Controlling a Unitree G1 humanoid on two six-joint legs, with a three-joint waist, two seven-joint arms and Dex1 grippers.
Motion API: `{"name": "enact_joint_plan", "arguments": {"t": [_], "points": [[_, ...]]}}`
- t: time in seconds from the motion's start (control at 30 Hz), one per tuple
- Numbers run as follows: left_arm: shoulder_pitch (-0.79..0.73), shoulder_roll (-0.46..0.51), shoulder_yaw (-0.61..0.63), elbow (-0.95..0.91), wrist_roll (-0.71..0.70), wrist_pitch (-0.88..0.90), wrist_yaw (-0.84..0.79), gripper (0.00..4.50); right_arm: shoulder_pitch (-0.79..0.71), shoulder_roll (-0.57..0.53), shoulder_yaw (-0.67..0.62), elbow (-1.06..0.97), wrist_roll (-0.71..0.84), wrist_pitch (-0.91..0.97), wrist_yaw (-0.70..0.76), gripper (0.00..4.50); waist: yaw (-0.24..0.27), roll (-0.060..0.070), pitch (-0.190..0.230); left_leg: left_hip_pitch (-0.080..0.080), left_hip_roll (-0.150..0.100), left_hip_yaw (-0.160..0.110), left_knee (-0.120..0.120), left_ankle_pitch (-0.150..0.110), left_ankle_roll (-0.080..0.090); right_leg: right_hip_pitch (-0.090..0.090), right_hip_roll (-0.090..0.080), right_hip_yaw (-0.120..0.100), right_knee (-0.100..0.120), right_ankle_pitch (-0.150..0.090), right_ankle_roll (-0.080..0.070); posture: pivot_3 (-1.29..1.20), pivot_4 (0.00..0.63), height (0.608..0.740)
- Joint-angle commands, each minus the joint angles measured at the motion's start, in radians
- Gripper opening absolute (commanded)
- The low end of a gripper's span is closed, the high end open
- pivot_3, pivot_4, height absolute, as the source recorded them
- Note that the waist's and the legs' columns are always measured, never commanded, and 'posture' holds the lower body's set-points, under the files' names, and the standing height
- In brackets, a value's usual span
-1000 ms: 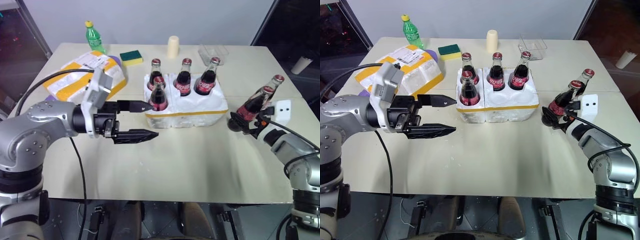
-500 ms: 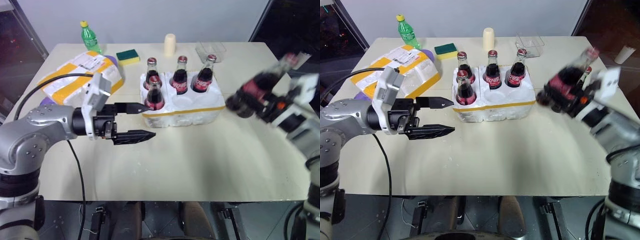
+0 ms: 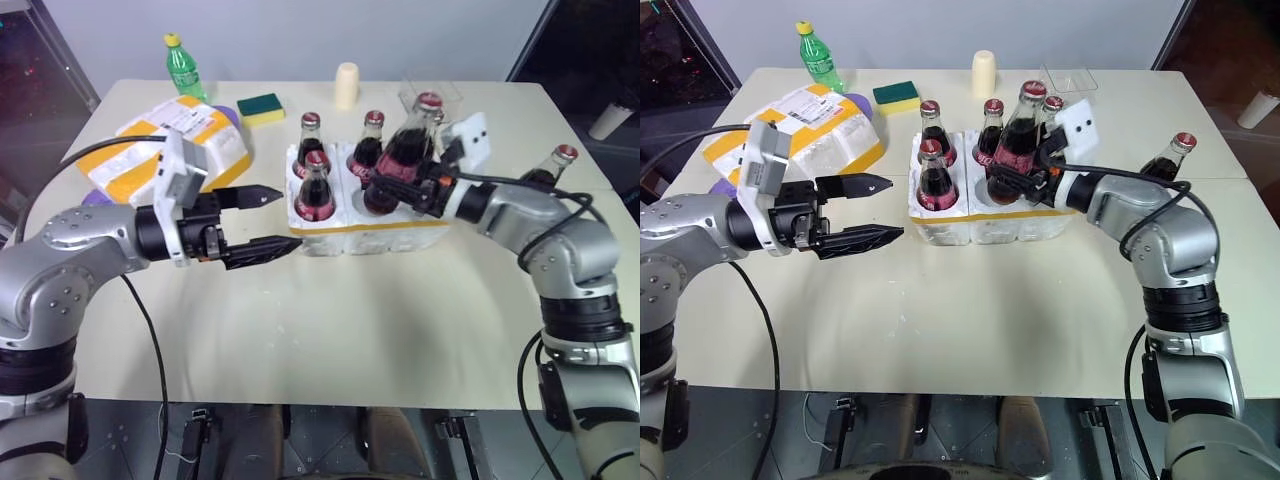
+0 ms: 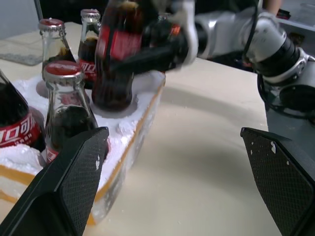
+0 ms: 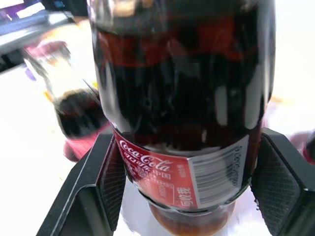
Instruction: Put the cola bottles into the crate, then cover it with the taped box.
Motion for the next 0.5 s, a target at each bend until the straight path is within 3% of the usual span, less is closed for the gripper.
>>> {"name": "enact_joint_plan", "arguments": {"t": [0.03, 0.17, 0.23, 0.3, 0.43, 0.5], "points": [[0.004, 0.011, 0.028, -0.035, -0.002, -0.025, 0.005, 4.50, -0.022, 0.002, 0.050, -0.009, -0.076, -0.053, 0.046, 2.82, -0.004, 0.000, 0.000, 0.000, 0.000, 0.000, 0.000, 0.000, 0.000, 0.000, 0.000, 0.000, 0.000, 0.000, 0.000, 0.00, 0.150, 0.739], [0.003, 0.009, 0.023, -0.035, 0.001, -0.031, 0.011, 4.50, -0.013, 0.014, 0.114, 0.040, -0.163, -0.058, 0.064, 2.82, -0.005, -0.001, -0.001, 0.003, 0.000, 0.000, 0.001, 0.000, 0.000, 0.003, 0.000, 0.000, 0.000, 0.000, 0.000, 0.00, 0.150, 0.739], [-0.002, 0.006, 0.014, -0.030, 0.008, -0.038, 0.009, 4.50, -0.018, 0.029, 0.114, 0.066, -0.187, -0.056, 0.052, 3.88, -0.004, -0.001, 0.000, 0.004, 0.000, 0.000, 0.002, 0.000, 0.000, 0.004, 0.000, 0.000, 0.000, 0.000, 0.000, 0.00, 0.150, 0.739], [-0.010, 0.003, 0.004, -0.022, 0.014, -0.043, 0.005, 4.50, -0.021, 0.038, 0.095, 0.074, -0.199, -0.054, 0.041, 4.39, -0.003, -0.002, -0.001, 0.004, 0.000, 0.000, 0.003, 0.000, -0.001, 0.005, 0.000, 0.000, 0.000, 0.000, -0.001, 0.00, 0.150, 0.739], [-0.026, 0.001, -0.009, 0.000, 0.024, -0.052, -0.010, 4.50, -0.001, 0.022, 0.017, 0.009, -0.166, -0.006, 0.035, 4.39, 0.000, -0.002, -0.001, 0.004, 0.000, -0.001, 0.002, 0.000, -0.001, 0.005, 0.000, 0.000, 0.000, 0.000, 0.000, 0.00, 0.150, 0.739], [-0.035, -0.003, -0.021, 0.009, 0.030, -0.055, -0.020, 4.50, 0.032, -0.010, -0.084, -0.082, -0.107, 0.059, 0.022, 4.39, 0.005, -0.002, -0.001, 0.004, 0.000, -0.001, 0.002, 0.000, -0.001, 0.004, 0.000, 0.000, 0.000, 0.000, 0.000, 0.00, 0.150, 0.739]]}}
